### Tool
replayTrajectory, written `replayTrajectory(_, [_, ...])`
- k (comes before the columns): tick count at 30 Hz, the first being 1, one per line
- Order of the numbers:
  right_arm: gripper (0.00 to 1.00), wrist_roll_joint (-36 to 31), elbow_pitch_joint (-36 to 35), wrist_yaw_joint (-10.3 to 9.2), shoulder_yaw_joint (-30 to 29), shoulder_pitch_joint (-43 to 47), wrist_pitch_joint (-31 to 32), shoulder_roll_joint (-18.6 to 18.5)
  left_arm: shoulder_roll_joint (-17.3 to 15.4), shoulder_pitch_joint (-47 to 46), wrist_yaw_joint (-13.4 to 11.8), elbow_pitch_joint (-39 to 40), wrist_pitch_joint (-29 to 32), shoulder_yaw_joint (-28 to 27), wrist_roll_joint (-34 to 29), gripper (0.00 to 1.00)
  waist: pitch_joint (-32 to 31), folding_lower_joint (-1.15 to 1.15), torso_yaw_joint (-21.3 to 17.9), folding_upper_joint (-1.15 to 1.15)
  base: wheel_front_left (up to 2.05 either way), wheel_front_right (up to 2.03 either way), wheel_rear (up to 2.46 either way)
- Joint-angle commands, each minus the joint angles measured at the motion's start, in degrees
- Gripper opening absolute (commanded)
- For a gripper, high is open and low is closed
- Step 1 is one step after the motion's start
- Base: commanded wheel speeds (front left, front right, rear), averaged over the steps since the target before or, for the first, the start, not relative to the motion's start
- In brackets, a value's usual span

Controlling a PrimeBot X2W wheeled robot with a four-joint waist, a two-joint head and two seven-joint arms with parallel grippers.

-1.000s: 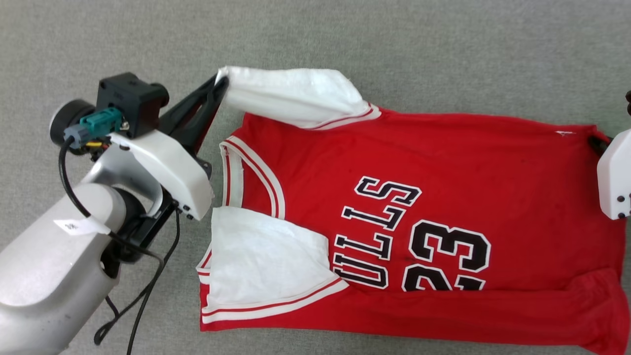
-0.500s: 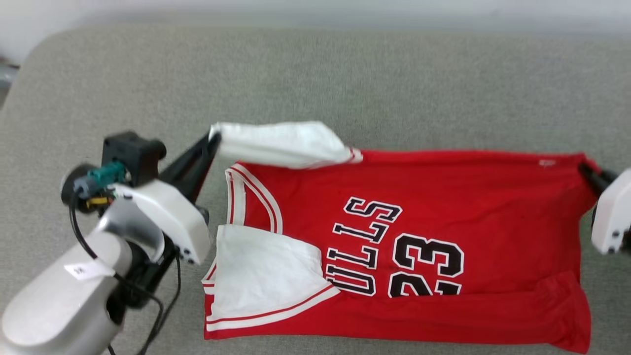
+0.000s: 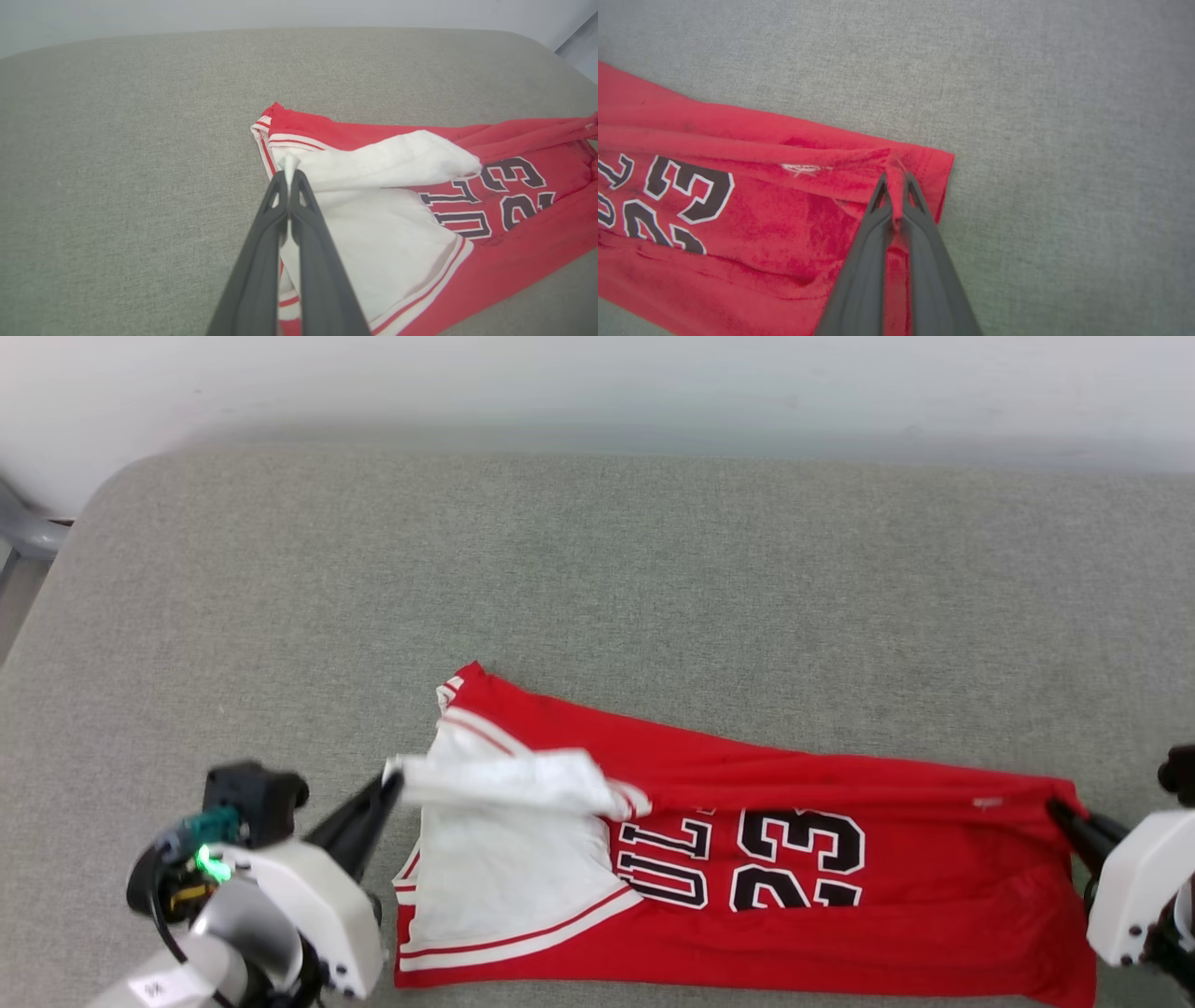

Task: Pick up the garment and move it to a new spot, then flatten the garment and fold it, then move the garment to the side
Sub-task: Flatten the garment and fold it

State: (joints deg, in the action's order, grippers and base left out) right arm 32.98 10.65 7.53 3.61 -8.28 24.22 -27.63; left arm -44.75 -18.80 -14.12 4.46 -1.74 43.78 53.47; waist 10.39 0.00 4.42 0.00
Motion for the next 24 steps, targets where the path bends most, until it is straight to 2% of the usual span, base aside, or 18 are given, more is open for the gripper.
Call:
replayTrajectory(1, [0.00,0.4,-0.3,-0.09,0.1,1.0,0.0,-0.4,-0.4,1.0,-0.1,0.1,-0.2,0.1,0.3,0.00,-0.1,0.00,-0.1,0.00,0.00,0.00,0.00])
replayTrajectory(11, [0.00,3.1,-2.0,-0.09,5.1,5.3,0.4,-5.7,-0.3,6.1,0.4,-2.5,1.7,3.6,1.4,0.00,-0.7,0.00,-0.6,0.00,0.00,0.00,0.00])
replayTrajectory(13, [0.00,3.0,-2.0,-0.09,7.3,5.8,0.2,-7.3,-0.4,6.1,-0.1,-4.0,2.4,5.0,-0.3,0.00,-1.0,0.00,-0.7,0.00,0.00,0.00,0.00])
replayTrajectory(15, [0.00,2.1,-1.6,-0.09,9.3,6.0,-0.2,-9.0,0.7,6.2,-0.1,-5.3,2.5,5.8,-0.6,0.00,-1.3,0.00,-0.7,0.00,0.00,0.00,0.00])
replayTrajectory(21, [0.00,1.9,0.7,-0.09,13.7,4.1,-2.5,-10.2,2.7,5.9,0.5,-8.7,2.4,7.5,-1.8,0.00,-1.8,0.00,-1.1,0.00,0.00,0.00,0.00])
replayTrajectory(22, [0.40,2.2,1.1,-0.09,14.3,3.9,-2.7,-10.1,3.0,6.0,0.6,-9.1,2.5,7.8,-1.8,0.20,-1.8,0.00,-1.2,0.00,0.00,0.00,0.00])
replayTrajectory(23, [1.00,3.1,1.8,-0.09,14.5,3.8,-2.7,-9.8,3.2,6.0,0.8,-9.4,2.4,7.9,-1.9,1.00,-1.9,0.00,-1.2,0.00,0.00,0.00,0.00])
replayTrajectory(24, [1.00,3.6,2.1,-0.09,14.9,3.7,-2.8,-9.5,3.2,6.0,0.8,-9.7,2.2,8.0,-1.9,1.00,-2.0,0.00,-1.2,0.00,0.00,0.00,0.00])
